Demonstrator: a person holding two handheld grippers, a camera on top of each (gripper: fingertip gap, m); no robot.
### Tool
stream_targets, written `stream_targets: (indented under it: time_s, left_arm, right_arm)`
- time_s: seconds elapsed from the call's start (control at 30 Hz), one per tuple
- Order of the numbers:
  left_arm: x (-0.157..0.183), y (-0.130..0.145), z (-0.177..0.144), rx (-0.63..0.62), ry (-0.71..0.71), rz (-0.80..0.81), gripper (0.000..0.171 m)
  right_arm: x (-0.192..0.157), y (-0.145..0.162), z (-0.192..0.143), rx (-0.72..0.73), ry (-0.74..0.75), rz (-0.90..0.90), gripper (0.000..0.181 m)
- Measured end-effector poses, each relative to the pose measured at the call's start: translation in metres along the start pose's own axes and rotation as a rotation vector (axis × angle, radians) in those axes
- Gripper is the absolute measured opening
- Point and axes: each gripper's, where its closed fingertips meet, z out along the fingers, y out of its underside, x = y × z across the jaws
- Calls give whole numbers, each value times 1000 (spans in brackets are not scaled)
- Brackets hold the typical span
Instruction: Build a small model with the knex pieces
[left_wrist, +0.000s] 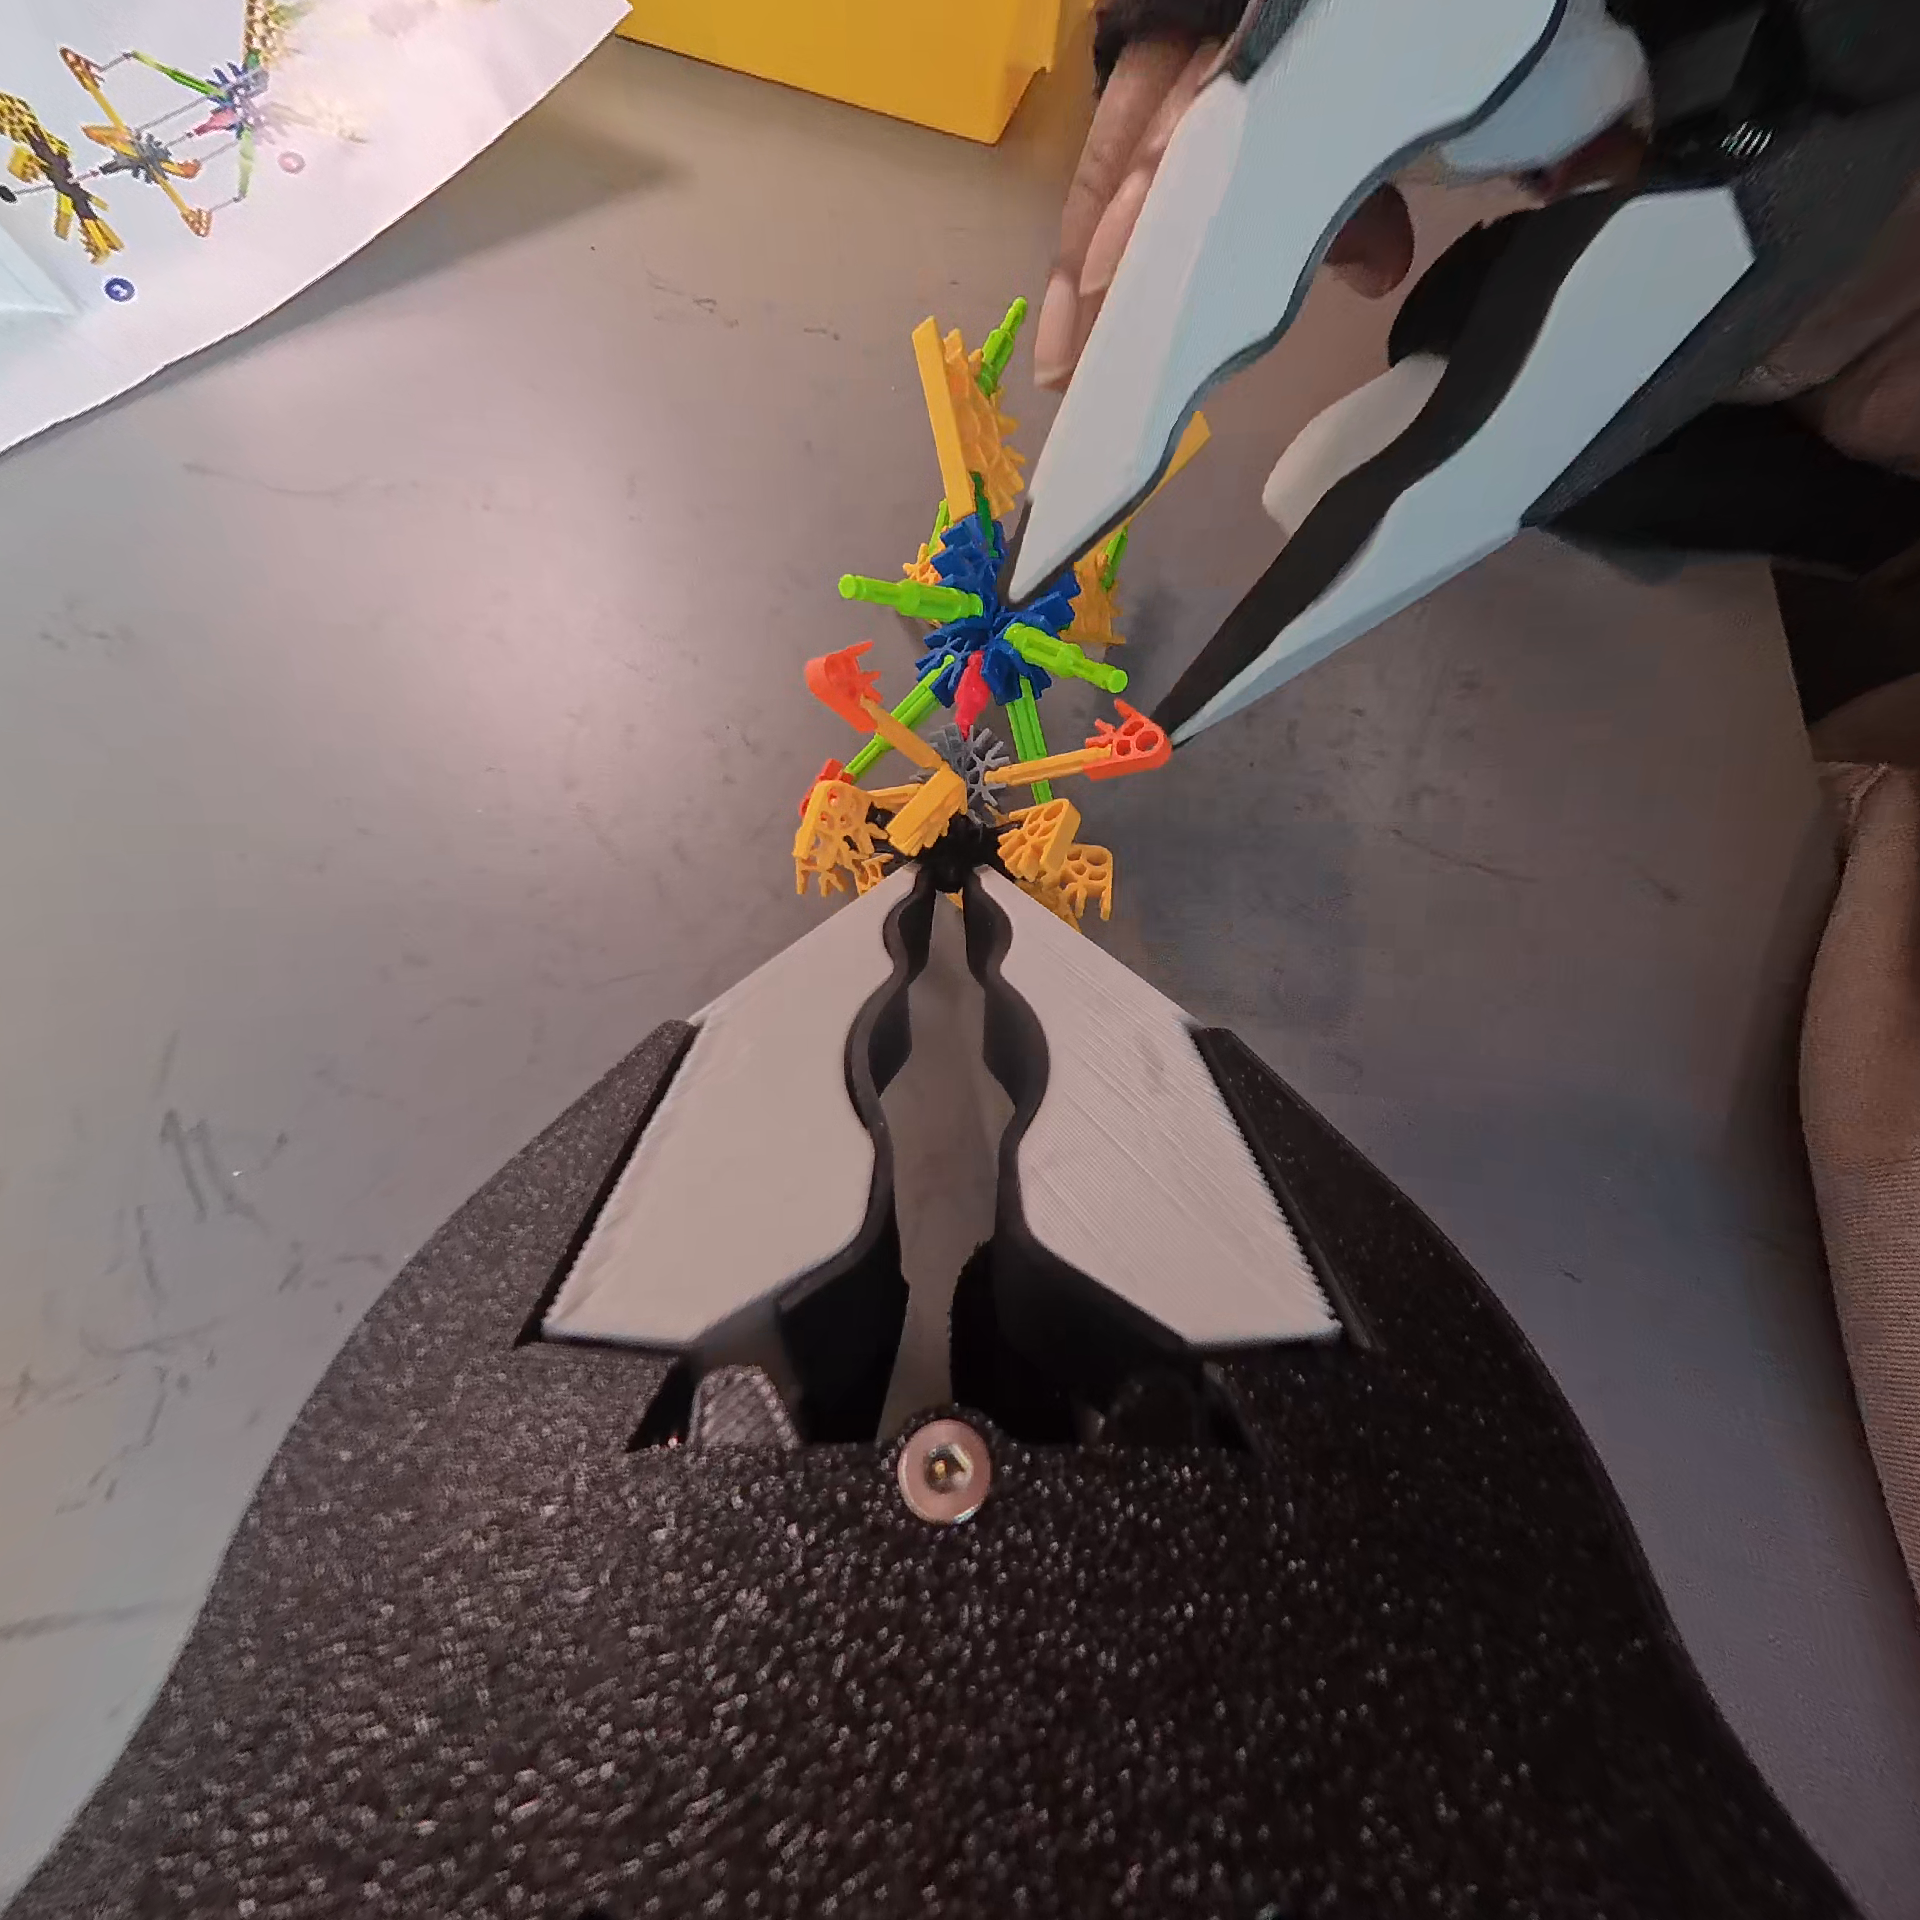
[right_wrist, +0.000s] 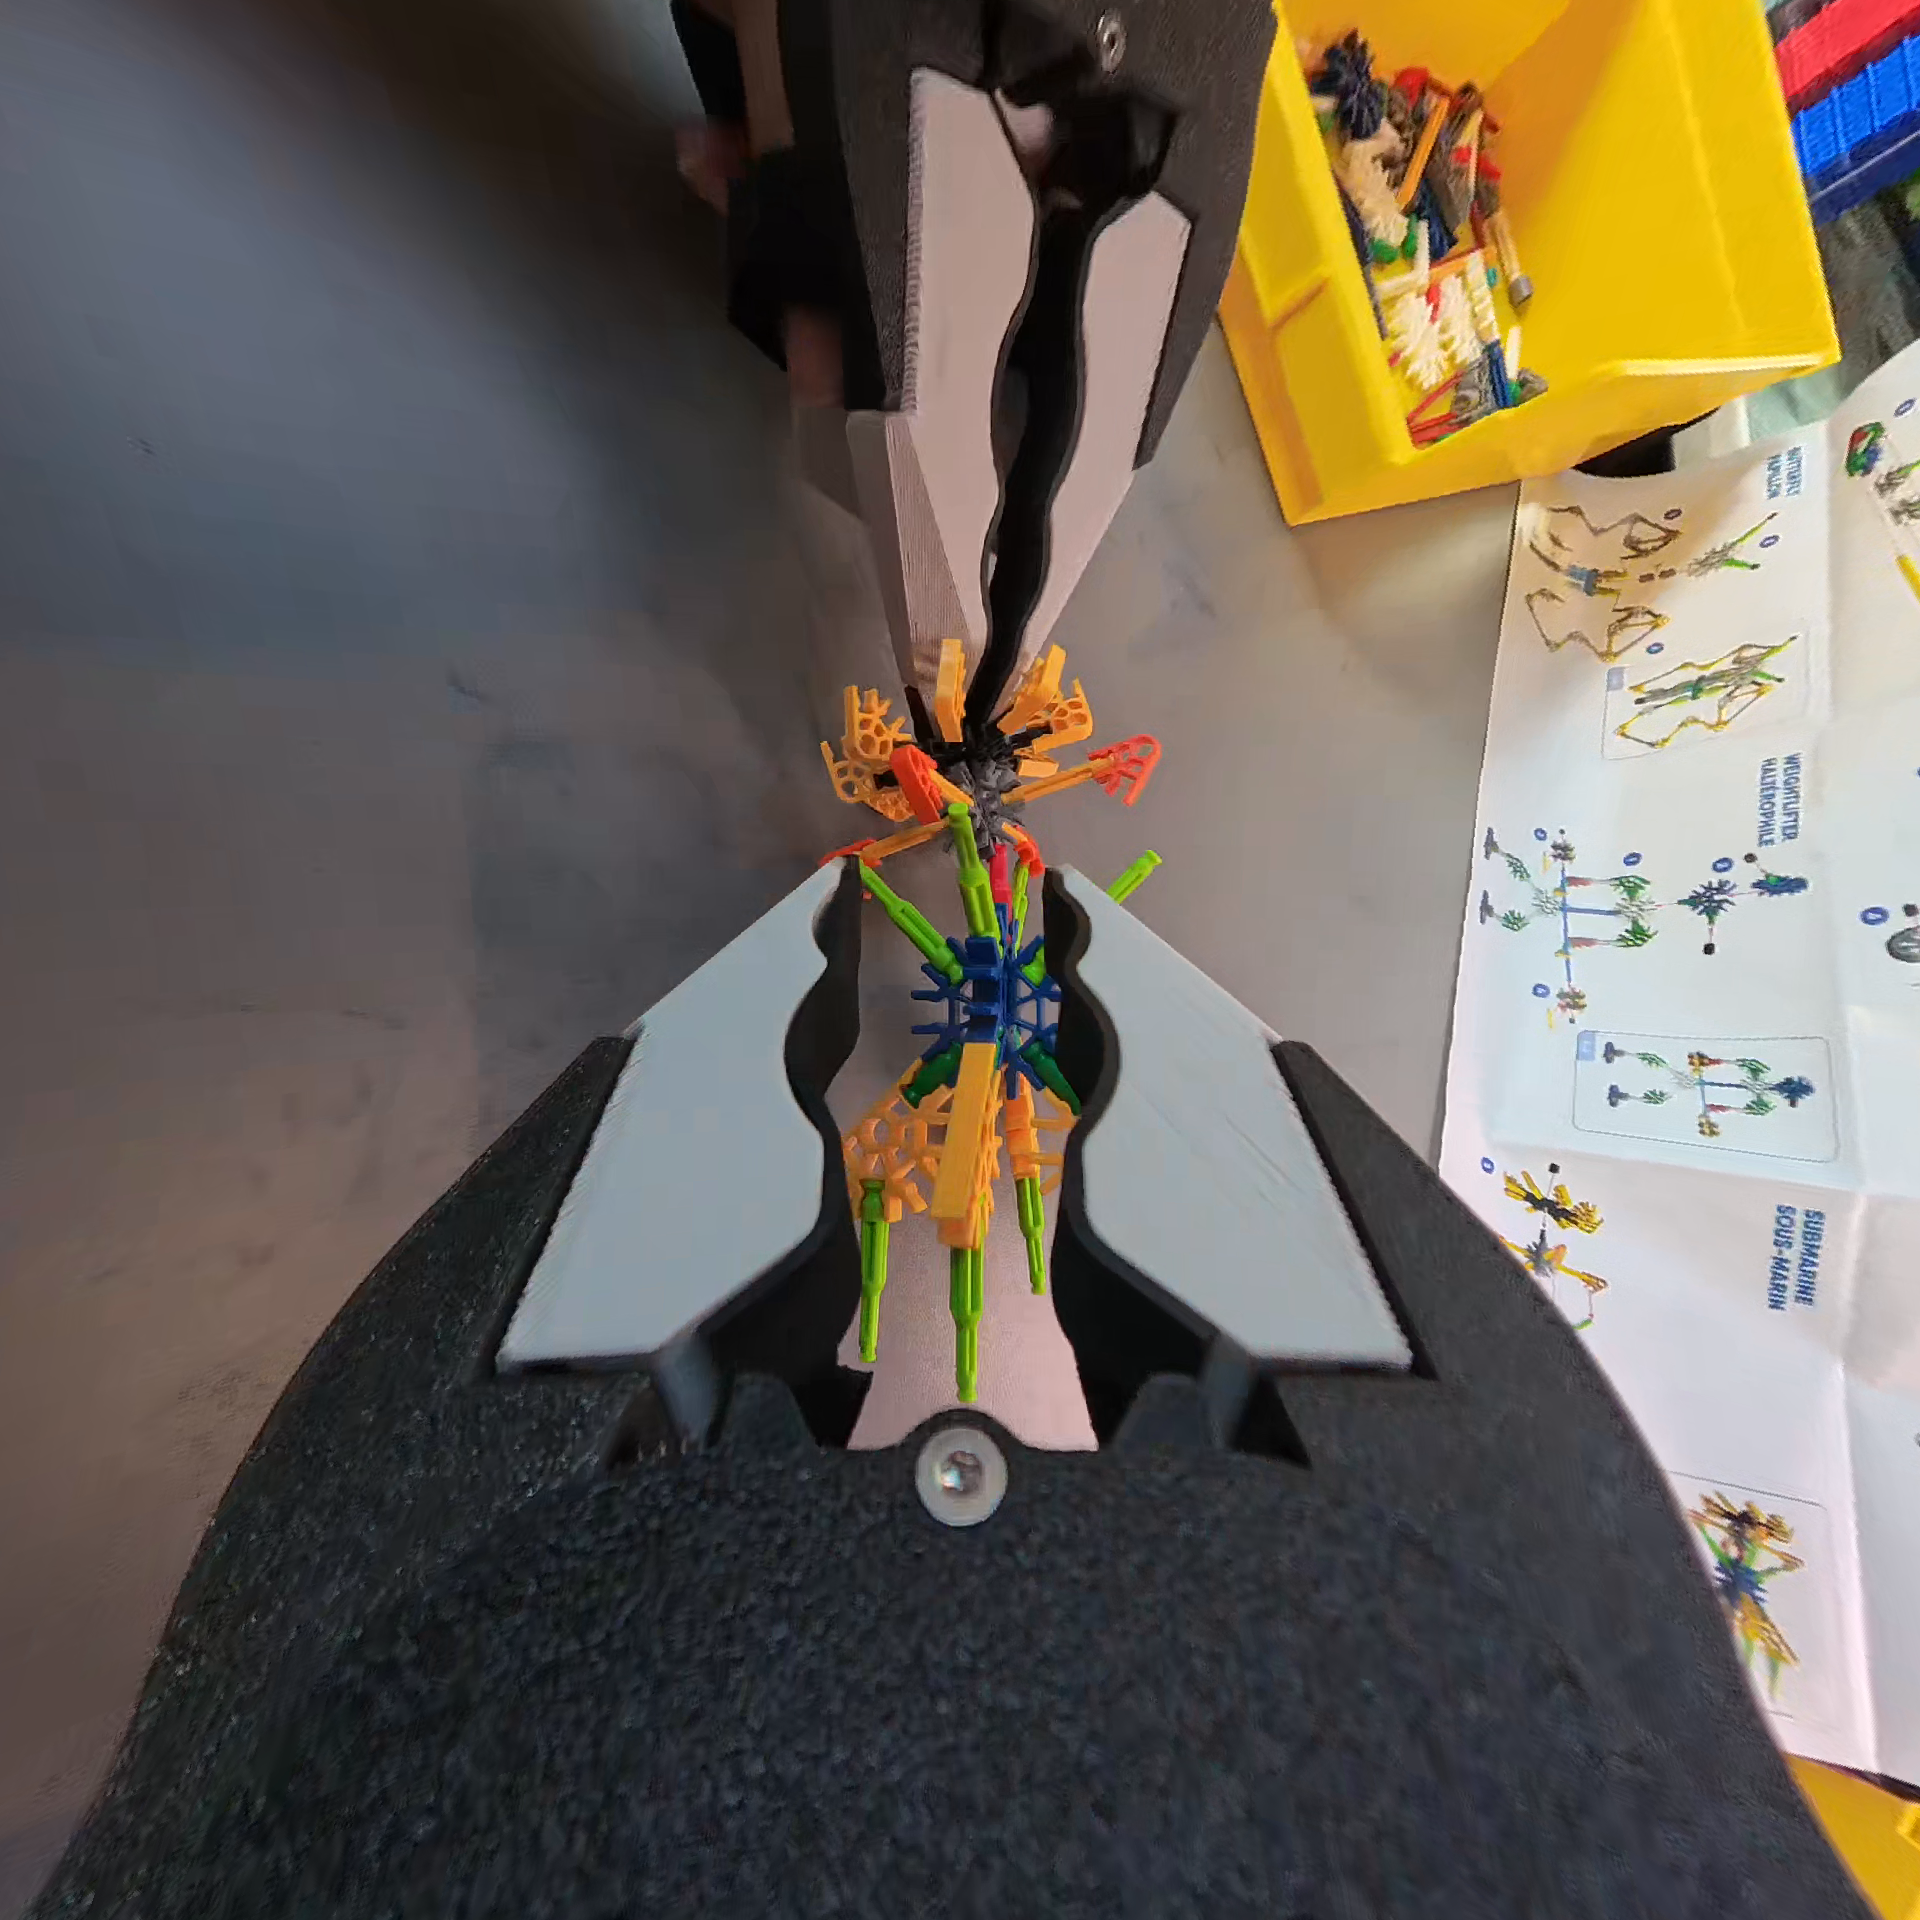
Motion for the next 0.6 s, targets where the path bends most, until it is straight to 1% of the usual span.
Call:
stream_targets:
  time_s: [0.1, 0.2, 0.33, 0.37, 0.4, 0.6]
  left_arm:
    - [0, -1, 0, -4, -5, 10, 5]
    - [0, -1, 1, -8, -11, 20, 5]
    - [-2, -1, 2, -16, -19, 25, 5]
    - [0, -2, 2, -9, -9, 22, 5]
    - [0, -3, 2, -6, -9, 20, 5]
    - [0, -5, 2, -1, 0, 4, 5]
  right_arm:
    - [1, 12, 14, -99, 32, -56, 29]
    - [0, 14, 21, -138, 33, -78, 24]
    - [2, 13, 25, -150, 48, -77, 21]
    - [4, 12, 25, -149, 61, -83, 14]
    - [5, 13, 25, -150, 65, -91, 12]
    - [6, 16, 28, -147, 83, -101, 12]
